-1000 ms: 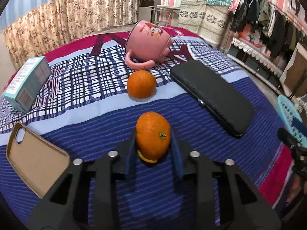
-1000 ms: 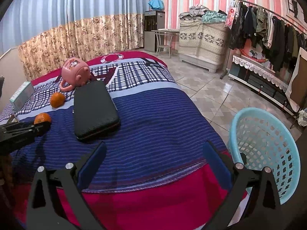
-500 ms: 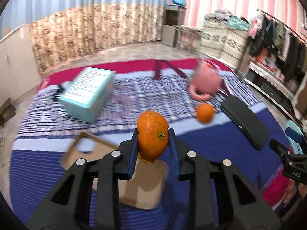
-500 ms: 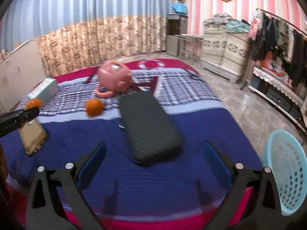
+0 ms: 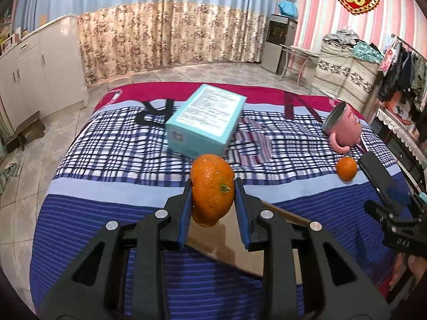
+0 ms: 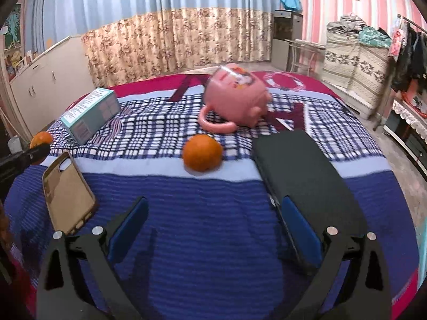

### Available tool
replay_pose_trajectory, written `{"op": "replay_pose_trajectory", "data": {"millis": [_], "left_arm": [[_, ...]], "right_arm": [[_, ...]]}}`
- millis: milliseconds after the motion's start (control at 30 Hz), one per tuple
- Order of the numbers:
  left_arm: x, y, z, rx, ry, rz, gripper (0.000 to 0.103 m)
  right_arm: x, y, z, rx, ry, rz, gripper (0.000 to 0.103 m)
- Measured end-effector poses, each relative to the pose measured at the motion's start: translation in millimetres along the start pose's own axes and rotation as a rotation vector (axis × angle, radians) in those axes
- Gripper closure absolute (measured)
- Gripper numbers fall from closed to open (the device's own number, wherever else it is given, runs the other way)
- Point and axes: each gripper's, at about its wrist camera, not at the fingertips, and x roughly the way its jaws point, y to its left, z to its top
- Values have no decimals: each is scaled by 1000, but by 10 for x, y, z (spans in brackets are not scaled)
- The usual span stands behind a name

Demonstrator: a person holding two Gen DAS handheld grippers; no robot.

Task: Collect trash
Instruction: 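Grasp the orange with the left gripper while the right grasps the other orange, then carry both oranges over the basket with both grippers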

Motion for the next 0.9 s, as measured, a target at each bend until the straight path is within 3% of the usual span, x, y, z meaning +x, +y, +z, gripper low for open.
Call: {"op": "replay_pose_trajectory", "data": {"millis": [267, 367, 433, 467, 533, 767, 900], "left_arm": [[35, 76, -22, -10, 13, 25, 75], [1, 43, -9, 2, 8, 34, 75], [-25, 7, -10, 8, 5, 35, 75], [-37, -20, -8, 13, 6, 36, 75], [-63, -72, -12, 22, 8, 35, 75], [-240, -472, 36, 73, -25, -9, 75], [-329, -901, 54, 116, -48, -67, 75]], "right_arm": [[317, 149, 268, -40, 34, 9, 18], [473, 128, 381, -13, 59, 33, 33], [569, 111, 421, -10, 78, 37, 47], [611, 105, 433, -13, 89, 42, 60], [628, 82, 429, -11, 96, 63, 64], [-100, -182, 285, 35, -77, 89, 67], [-696, -530, 147, 48, -177, 22, 67]]}}
